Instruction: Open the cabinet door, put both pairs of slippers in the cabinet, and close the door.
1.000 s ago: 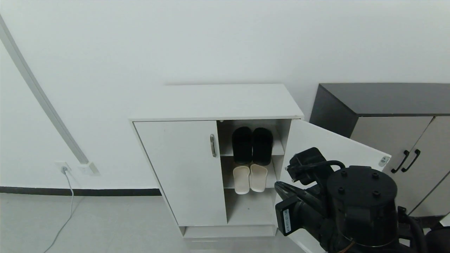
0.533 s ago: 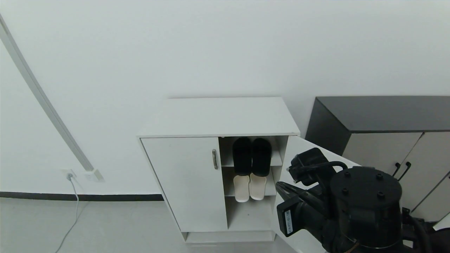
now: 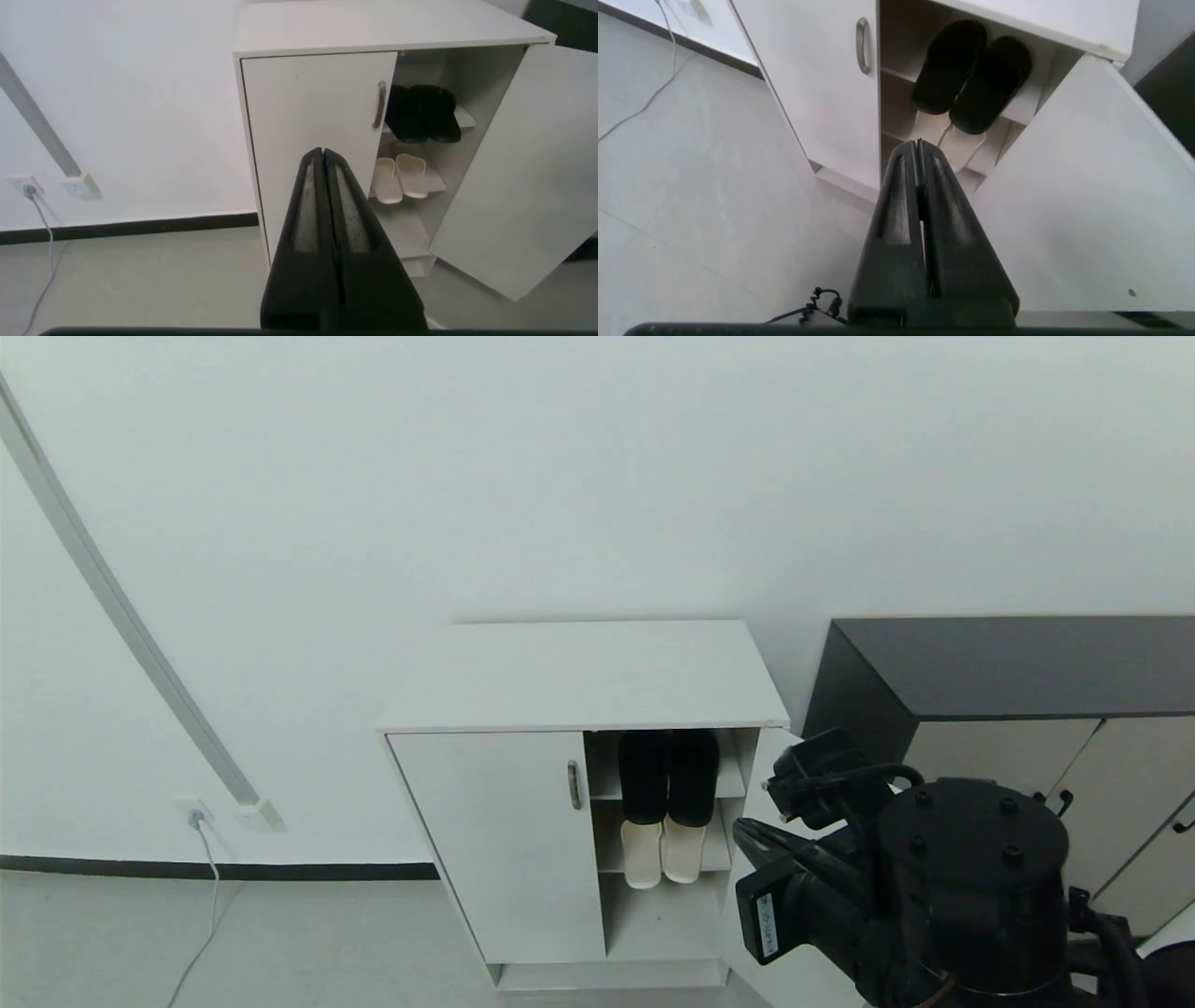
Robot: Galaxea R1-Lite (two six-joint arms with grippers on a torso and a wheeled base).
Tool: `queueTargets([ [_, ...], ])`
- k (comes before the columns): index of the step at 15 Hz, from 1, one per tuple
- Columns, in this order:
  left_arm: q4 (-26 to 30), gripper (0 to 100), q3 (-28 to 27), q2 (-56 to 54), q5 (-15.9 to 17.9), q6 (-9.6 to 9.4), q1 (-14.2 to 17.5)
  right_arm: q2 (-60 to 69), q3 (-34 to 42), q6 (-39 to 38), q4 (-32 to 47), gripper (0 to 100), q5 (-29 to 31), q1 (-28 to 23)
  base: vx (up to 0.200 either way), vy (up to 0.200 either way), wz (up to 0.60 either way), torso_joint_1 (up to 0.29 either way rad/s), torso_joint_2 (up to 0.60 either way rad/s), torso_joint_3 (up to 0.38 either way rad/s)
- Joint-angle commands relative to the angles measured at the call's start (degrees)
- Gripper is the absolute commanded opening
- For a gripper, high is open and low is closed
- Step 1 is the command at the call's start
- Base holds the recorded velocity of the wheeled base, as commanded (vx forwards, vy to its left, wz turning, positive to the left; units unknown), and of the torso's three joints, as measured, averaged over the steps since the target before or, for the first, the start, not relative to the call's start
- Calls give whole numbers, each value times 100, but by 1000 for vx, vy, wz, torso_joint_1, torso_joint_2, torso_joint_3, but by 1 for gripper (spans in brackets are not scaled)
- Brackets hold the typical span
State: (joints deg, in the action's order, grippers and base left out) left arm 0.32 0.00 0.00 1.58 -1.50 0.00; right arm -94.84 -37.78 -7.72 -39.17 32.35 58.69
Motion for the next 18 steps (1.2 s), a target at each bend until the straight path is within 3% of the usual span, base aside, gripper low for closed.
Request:
queueTargets([
  [1, 3, 0, 0, 0, 0, 1, 0, 10, -1, -2, -3, 0, -1, 3, 0, 0, 0, 178, -378, -207],
  [9, 3, 0, 0, 0, 0, 9, 0, -61, 16, 77, -3, 0, -19, -164, 0, 0, 0, 165, -349, -187],
  [15, 3, 0, 0, 0, 0, 9, 0, -184, 7, 69, -3, 0, -10, -331, 0, 0, -600, 128, -269, -137],
  [18, -5, 0, 0, 0, 0, 9, 0, -289, -28, 86, -21, 0, -1, -639, 0, 0, 0, 0, 0, 0],
])
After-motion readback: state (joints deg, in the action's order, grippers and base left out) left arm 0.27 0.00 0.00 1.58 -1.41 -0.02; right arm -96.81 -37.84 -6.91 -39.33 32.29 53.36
